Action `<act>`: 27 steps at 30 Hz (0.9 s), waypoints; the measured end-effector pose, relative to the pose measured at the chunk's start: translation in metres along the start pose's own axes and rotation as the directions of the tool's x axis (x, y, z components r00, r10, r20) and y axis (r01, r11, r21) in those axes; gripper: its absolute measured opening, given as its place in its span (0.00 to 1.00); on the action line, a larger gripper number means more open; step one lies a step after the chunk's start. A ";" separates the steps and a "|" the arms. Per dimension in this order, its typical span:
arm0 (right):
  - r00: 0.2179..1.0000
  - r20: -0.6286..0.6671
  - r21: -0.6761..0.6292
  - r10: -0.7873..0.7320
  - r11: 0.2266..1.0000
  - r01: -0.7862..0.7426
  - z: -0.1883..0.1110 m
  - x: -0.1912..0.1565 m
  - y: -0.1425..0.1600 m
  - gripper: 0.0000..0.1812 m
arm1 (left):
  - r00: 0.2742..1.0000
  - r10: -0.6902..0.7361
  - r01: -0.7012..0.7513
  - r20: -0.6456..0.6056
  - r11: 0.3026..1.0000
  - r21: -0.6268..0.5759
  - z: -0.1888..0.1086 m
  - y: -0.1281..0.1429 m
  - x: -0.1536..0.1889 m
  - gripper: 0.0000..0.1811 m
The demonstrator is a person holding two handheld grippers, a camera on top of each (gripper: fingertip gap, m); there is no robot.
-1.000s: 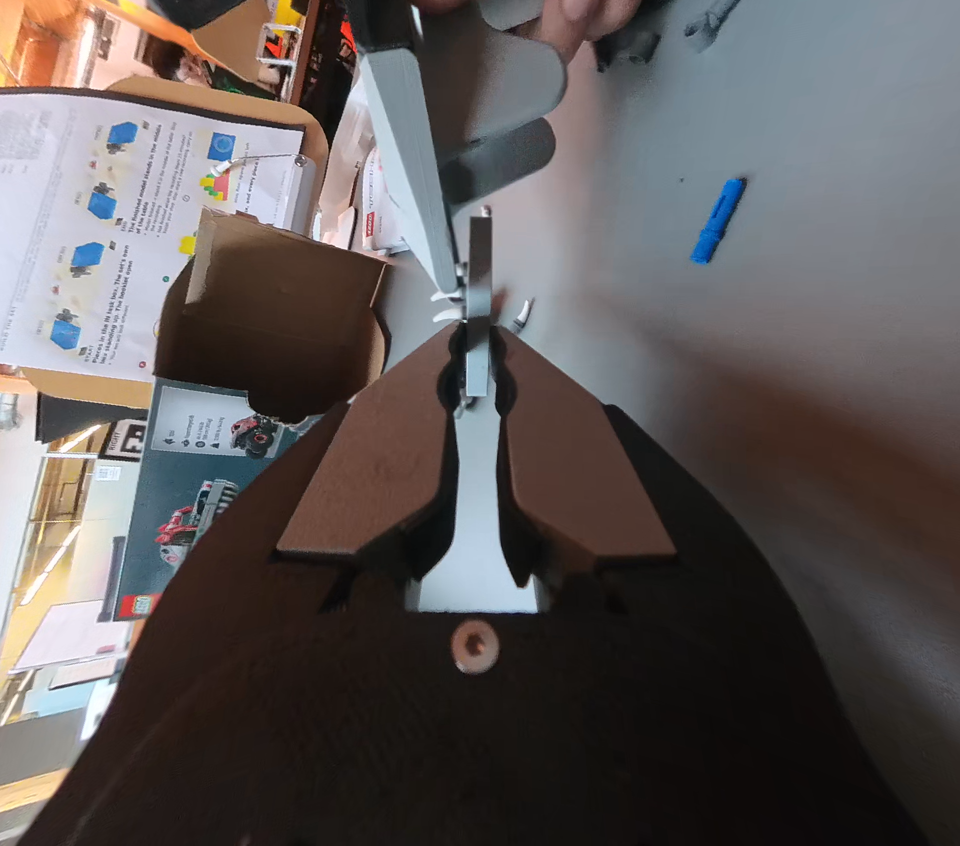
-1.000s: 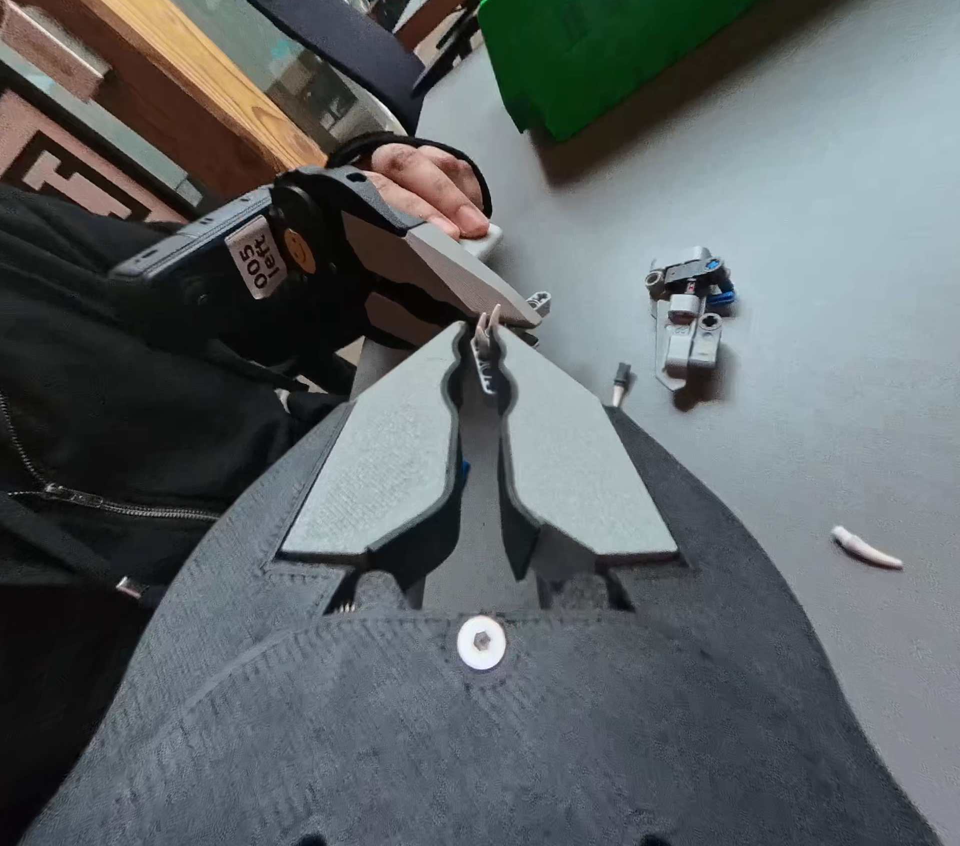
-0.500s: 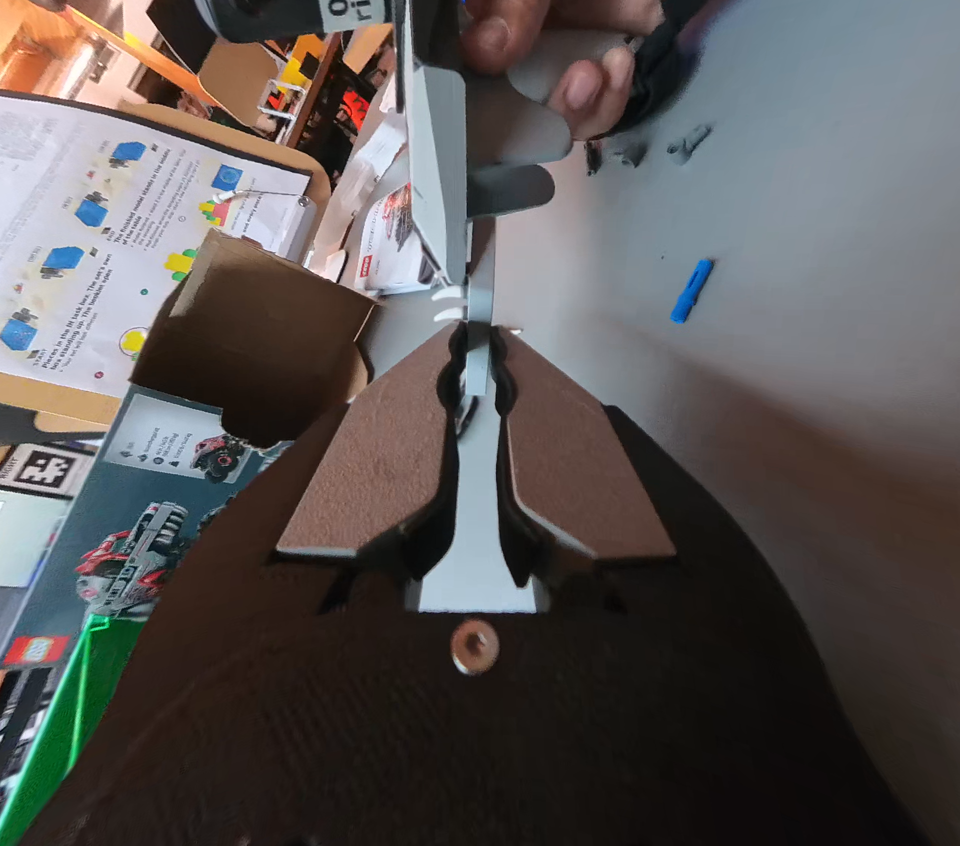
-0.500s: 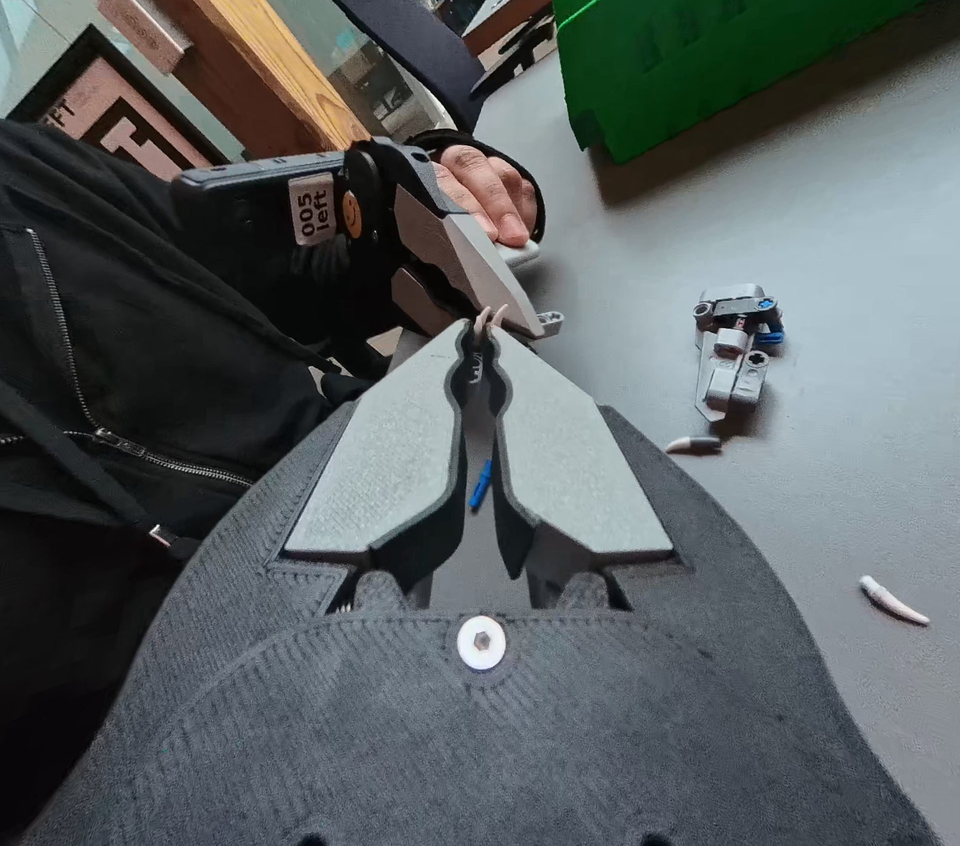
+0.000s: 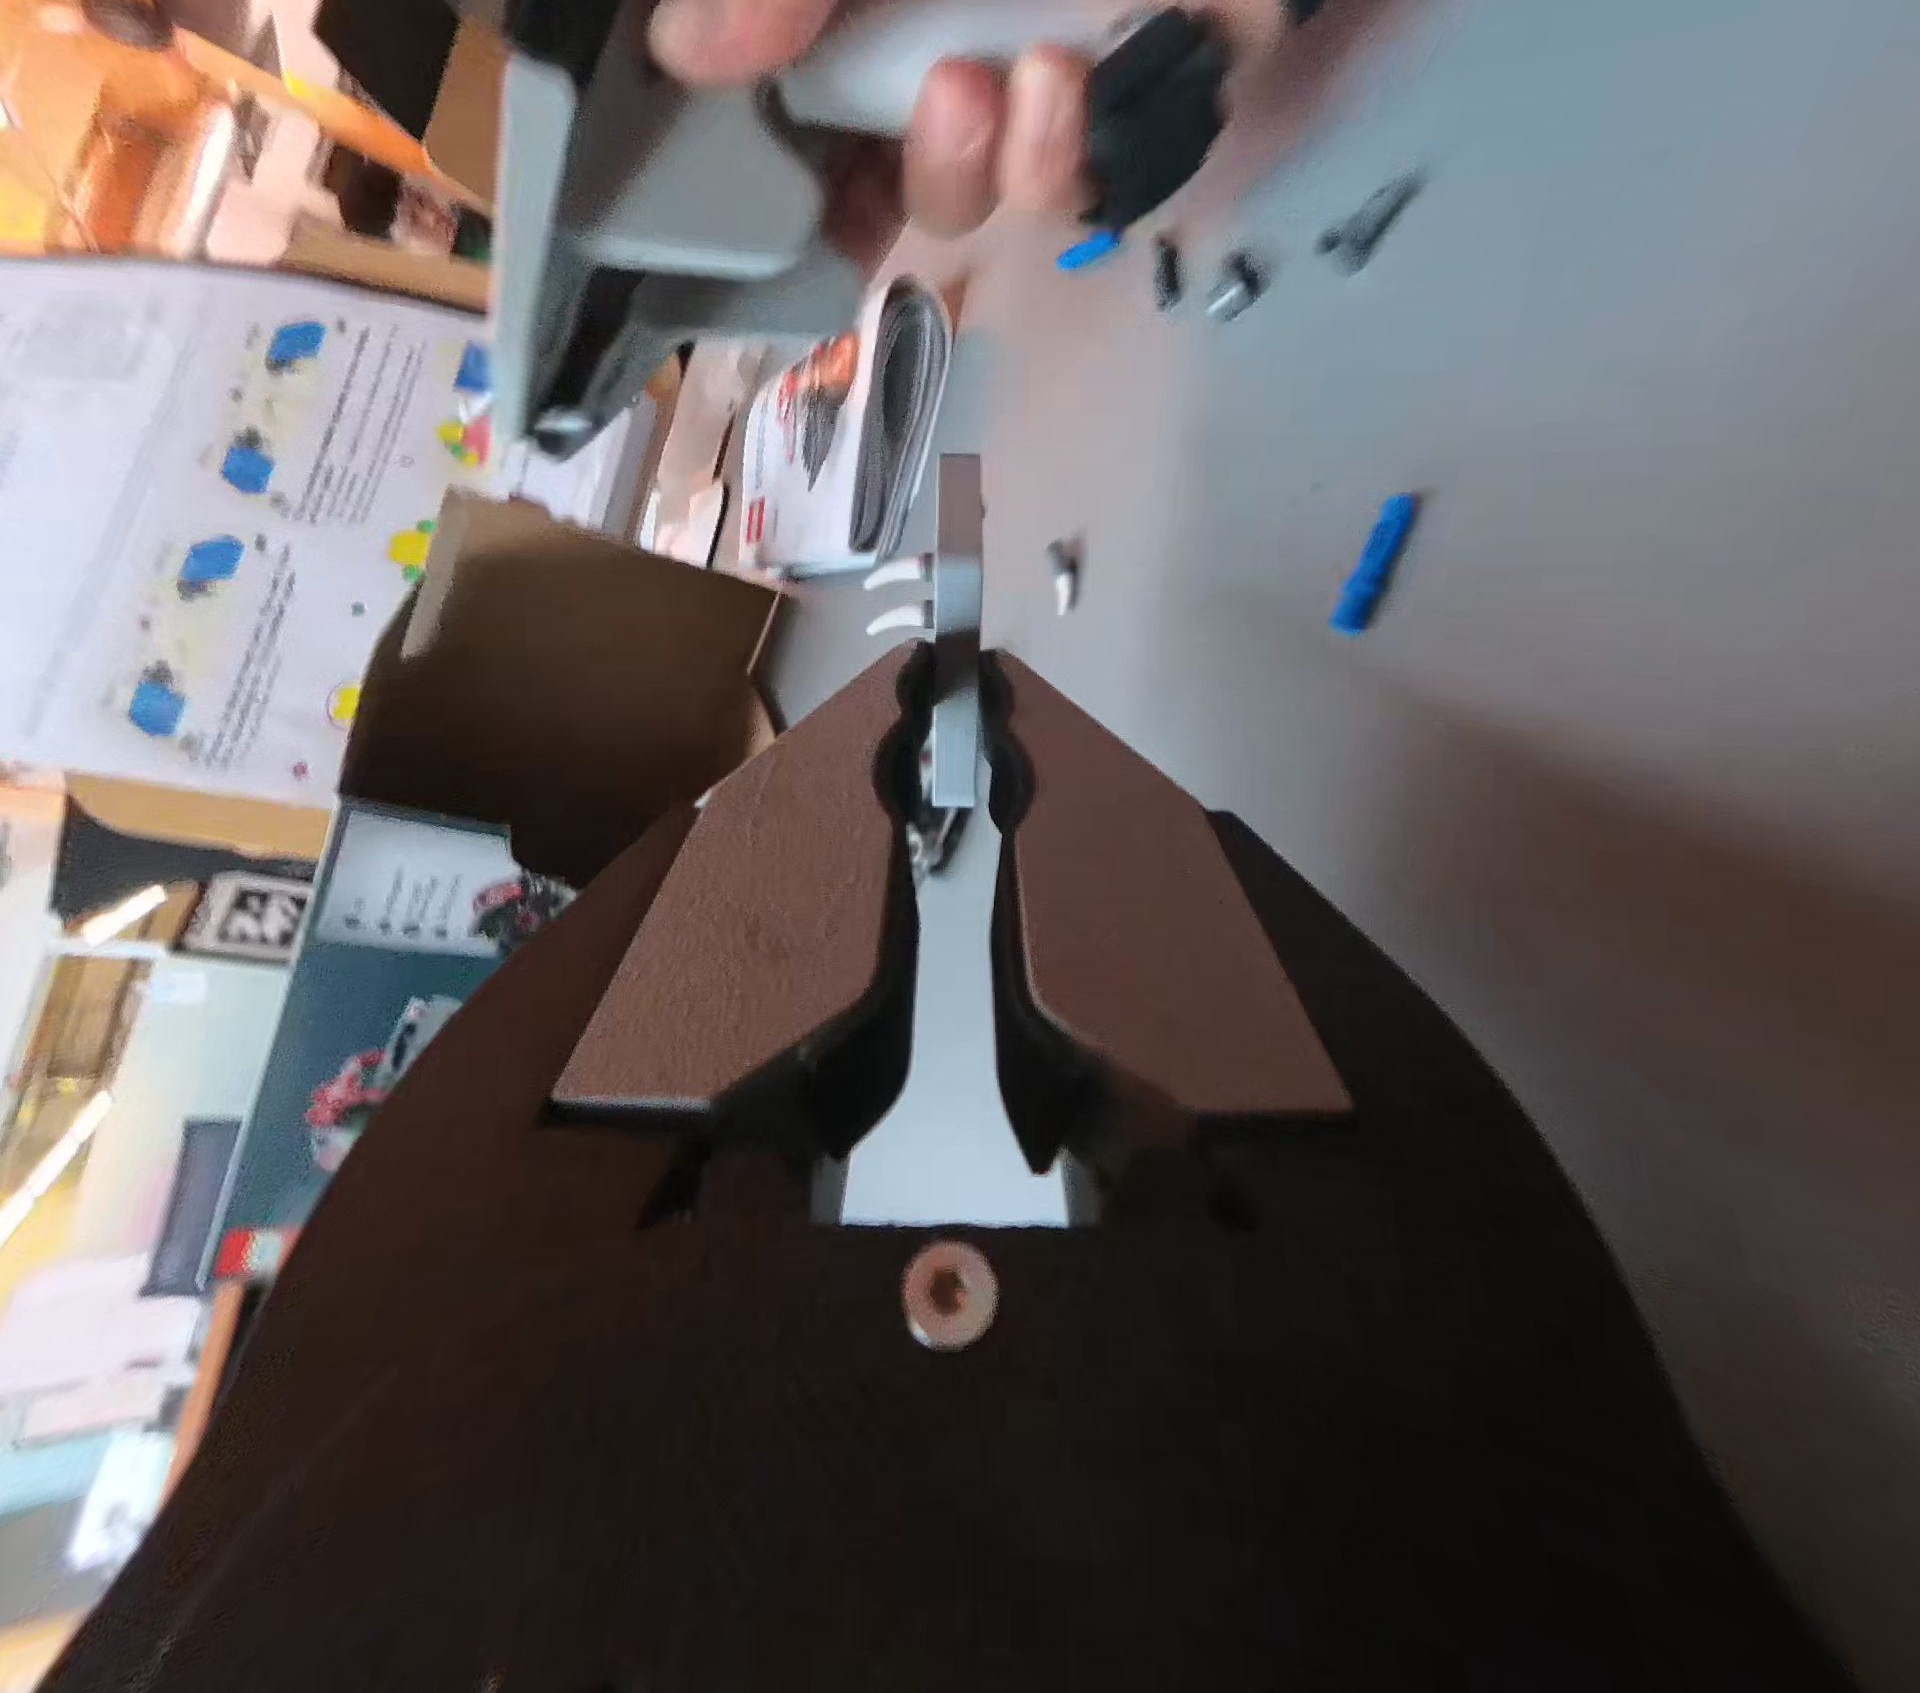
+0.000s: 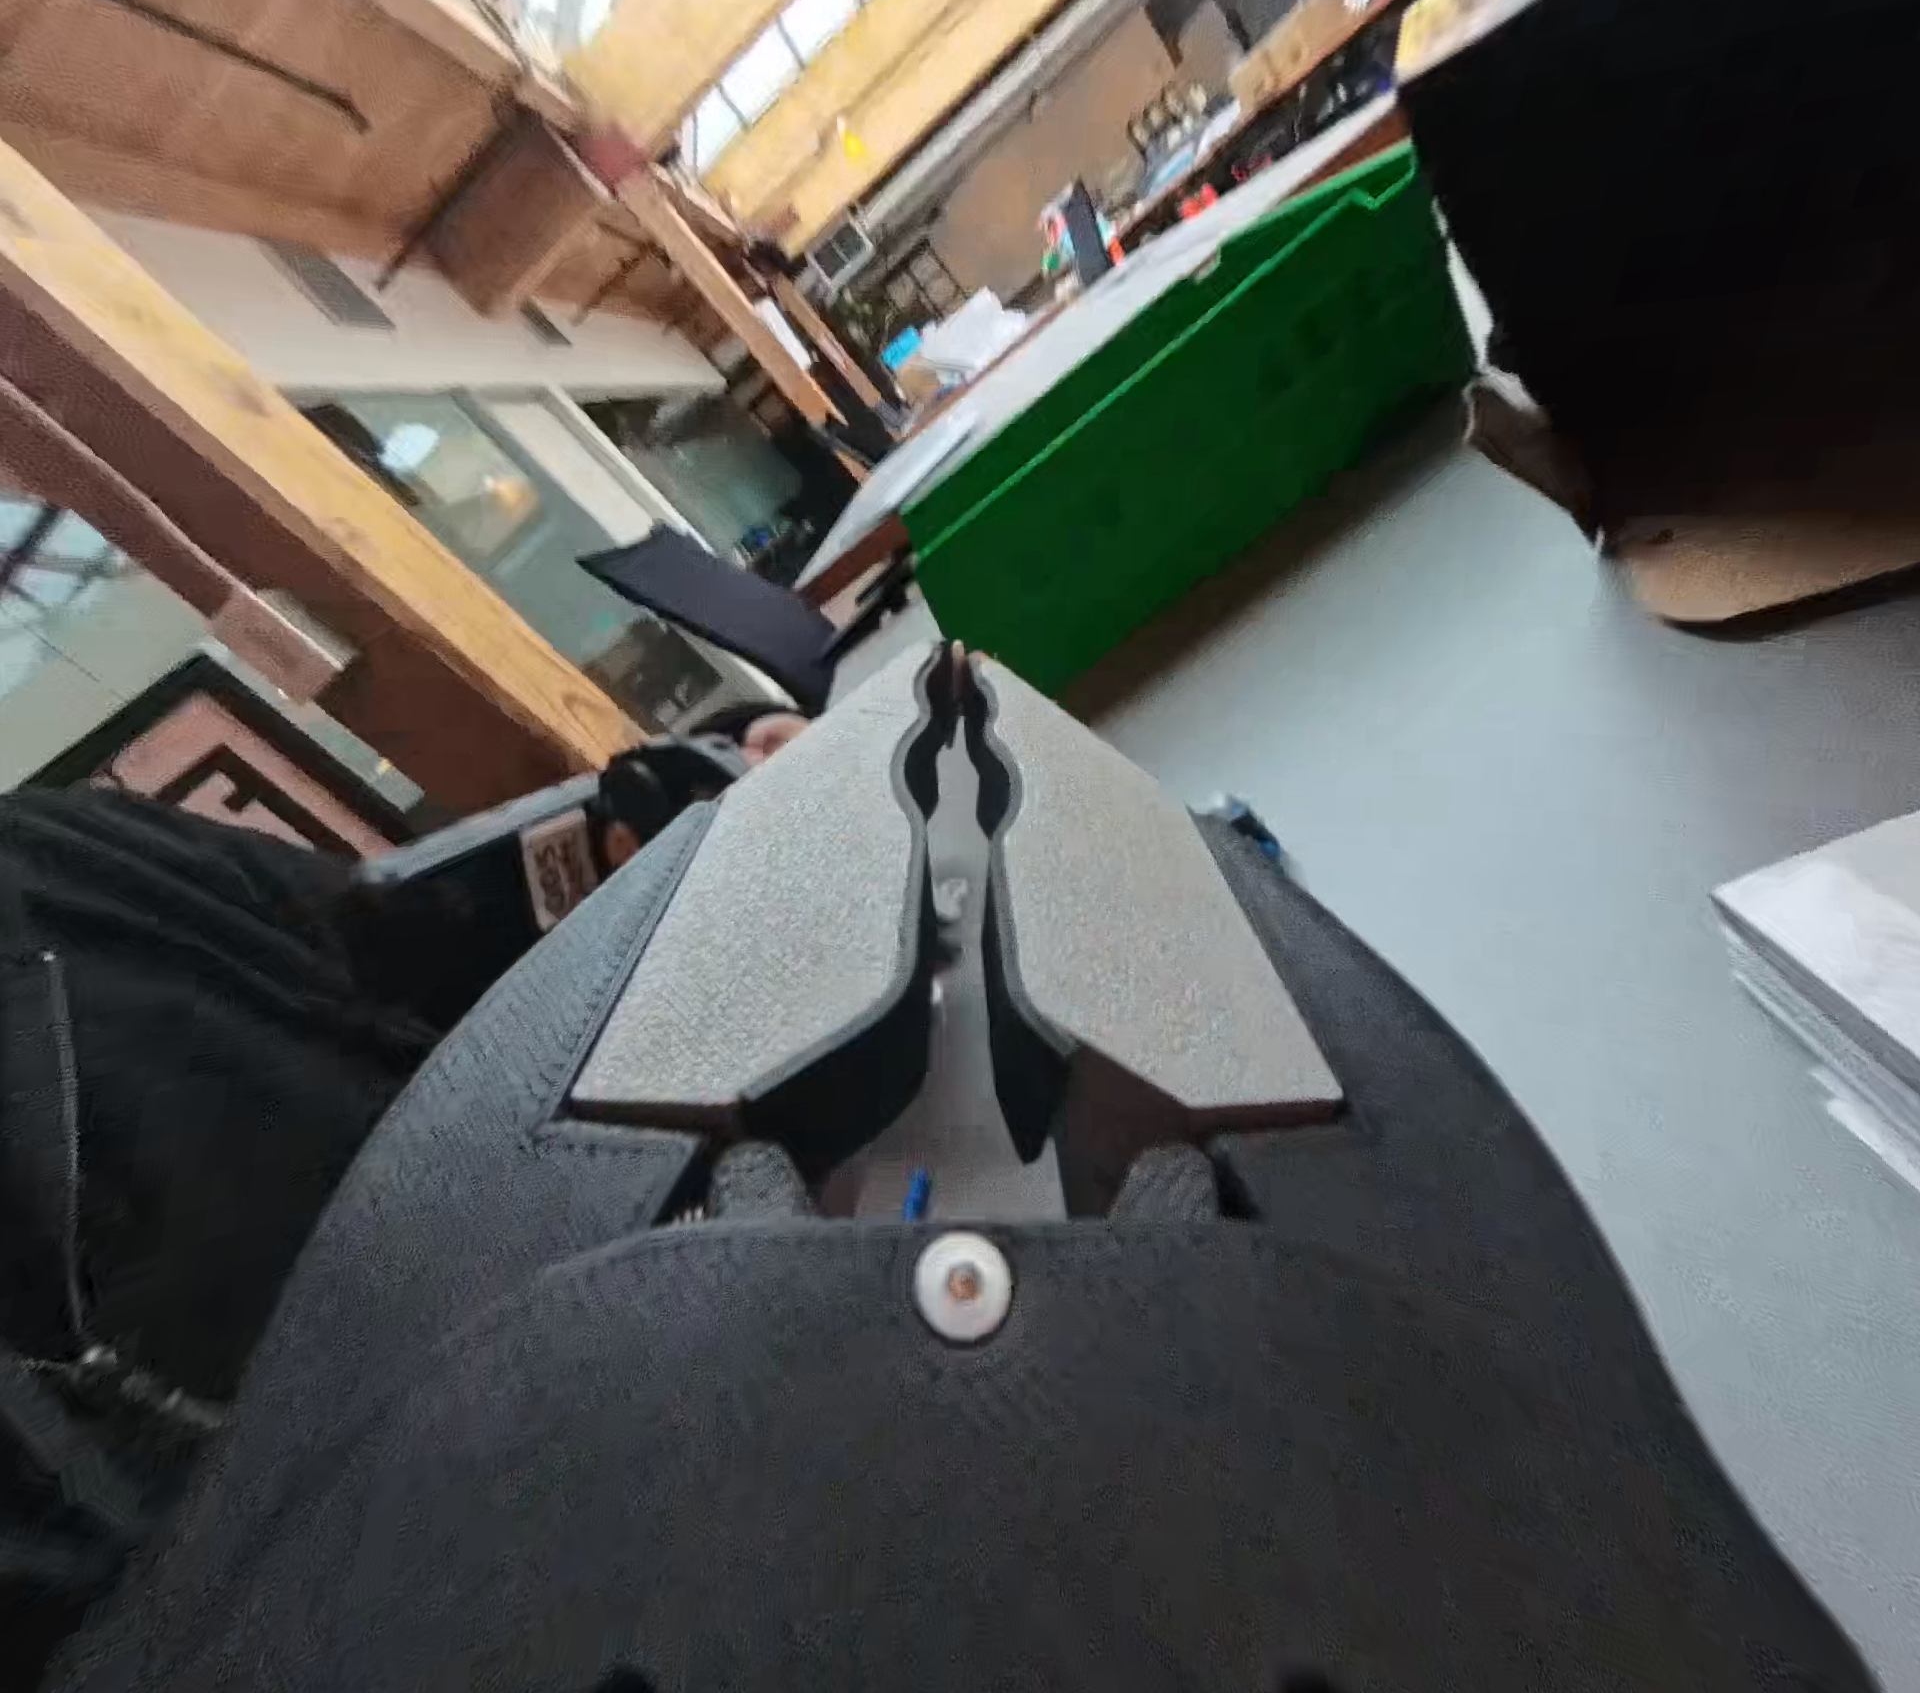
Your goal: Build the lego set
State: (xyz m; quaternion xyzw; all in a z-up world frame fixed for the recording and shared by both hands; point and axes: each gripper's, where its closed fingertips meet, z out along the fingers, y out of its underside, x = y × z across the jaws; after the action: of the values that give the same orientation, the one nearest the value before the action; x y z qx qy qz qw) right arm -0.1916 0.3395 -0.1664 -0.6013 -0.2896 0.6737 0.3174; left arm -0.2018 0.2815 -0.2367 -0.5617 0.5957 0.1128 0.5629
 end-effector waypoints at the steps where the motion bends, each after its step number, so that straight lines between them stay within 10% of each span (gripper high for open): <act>1: 0.999 -0.024 -0.072 -0.038 0.997 0.037 0.003 0.002 0.012 0.00 | 0.999 -0.040 0.040 0.010 0.999 -0.017 0.001 0.006 -0.006 0.04; 5: 0.963 -0.137 -0.423 -0.232 0.893 0.155 0.007 0.021 0.060 0.02 | 0.996 -0.083 0.084 0.022 0.995 -0.060 0.004 0.022 -0.012 0.04; 14: 0.976 -0.028 -0.525 -0.216 0.834 0.170 0.021 0.006 0.089 0.03 | 0.999 0.040 -0.037 0.023 0.991 -0.128 0.010 0.026 -0.004 0.03; 27: 0.965 -0.178 -0.309 -0.194 0.942 0.133 0.038 0.011 0.059 0.00 | 0.987 -0.130 0.141 0.090 0.983 -0.120 0.005 0.025 -0.023 0.04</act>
State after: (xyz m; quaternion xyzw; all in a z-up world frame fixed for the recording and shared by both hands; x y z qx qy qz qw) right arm -0.2346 0.3106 -0.2143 -0.6818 -0.4014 0.5285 0.3078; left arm -0.2257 0.3066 -0.2324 -0.6302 0.5244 0.1342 0.5566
